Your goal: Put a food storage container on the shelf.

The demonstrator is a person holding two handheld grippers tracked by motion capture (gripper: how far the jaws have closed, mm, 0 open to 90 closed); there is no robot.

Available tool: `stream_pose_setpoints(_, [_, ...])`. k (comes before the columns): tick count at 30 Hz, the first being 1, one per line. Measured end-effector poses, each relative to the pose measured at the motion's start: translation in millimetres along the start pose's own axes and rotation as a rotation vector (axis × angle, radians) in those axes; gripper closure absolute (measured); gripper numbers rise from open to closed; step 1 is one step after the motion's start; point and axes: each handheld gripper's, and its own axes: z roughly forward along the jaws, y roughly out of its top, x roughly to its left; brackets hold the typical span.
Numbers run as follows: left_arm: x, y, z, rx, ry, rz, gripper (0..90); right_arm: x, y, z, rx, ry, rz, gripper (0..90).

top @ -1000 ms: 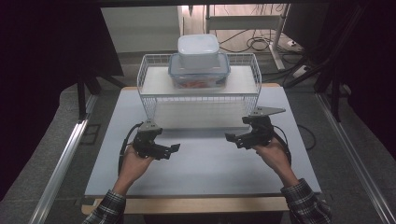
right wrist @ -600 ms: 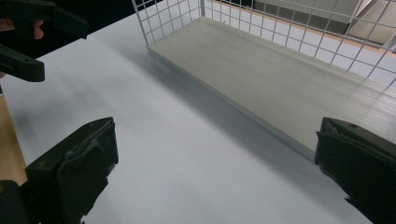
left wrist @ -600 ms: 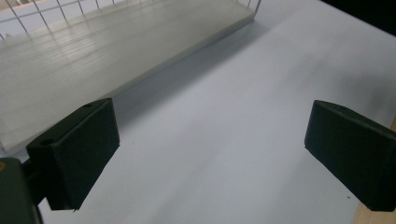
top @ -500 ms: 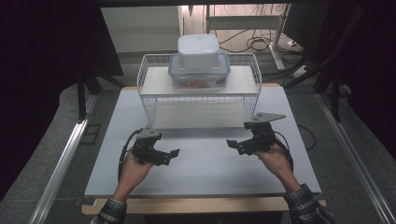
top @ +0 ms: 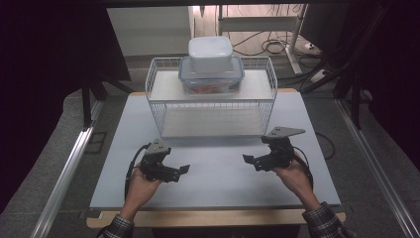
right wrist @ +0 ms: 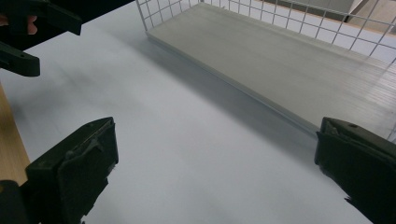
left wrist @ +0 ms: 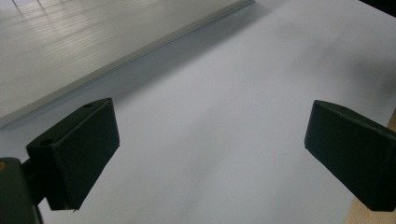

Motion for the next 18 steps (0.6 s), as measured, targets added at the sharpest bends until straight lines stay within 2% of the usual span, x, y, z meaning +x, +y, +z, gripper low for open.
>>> stream_pose_setpoints(18, [-5.3, -28.4, -3.4, 0.022, 0.009, -0.002, 2.5, 2.5, -27.3, -4.0, 0.024, -0.012, 0.004, 0.0])
